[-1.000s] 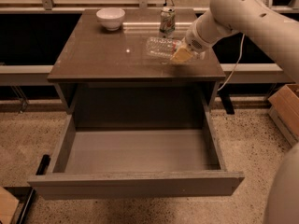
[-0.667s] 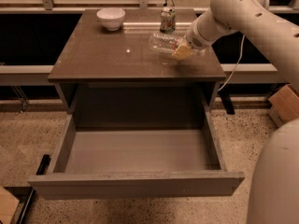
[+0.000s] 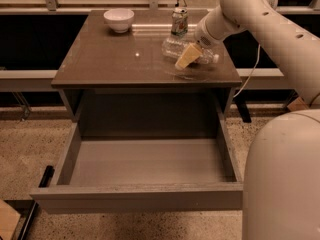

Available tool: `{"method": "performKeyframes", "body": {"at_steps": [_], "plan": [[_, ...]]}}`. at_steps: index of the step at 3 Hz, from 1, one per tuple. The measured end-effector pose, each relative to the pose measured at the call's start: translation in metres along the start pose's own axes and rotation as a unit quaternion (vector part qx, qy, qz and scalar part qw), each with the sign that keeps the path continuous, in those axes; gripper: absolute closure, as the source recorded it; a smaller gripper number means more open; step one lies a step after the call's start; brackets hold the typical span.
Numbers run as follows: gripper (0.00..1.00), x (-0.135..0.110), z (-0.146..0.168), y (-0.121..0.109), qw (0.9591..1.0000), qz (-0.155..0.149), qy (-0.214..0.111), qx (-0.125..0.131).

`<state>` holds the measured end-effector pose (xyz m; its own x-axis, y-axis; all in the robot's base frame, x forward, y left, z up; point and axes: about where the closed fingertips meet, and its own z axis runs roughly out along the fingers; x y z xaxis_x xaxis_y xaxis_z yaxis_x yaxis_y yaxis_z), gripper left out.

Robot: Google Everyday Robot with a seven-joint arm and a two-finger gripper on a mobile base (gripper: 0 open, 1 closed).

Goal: Pick water bottle from top drawer and place on counter

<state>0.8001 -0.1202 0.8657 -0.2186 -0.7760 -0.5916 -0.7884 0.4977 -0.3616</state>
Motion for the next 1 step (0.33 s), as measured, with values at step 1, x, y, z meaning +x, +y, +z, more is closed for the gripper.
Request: {"method": "performKeyframes", "body": {"at_steps": [1], "plan": [[0.00,-0.0047,0.0050,0.0018,0.9999,-0.002,-0.013,-0.009]]}}
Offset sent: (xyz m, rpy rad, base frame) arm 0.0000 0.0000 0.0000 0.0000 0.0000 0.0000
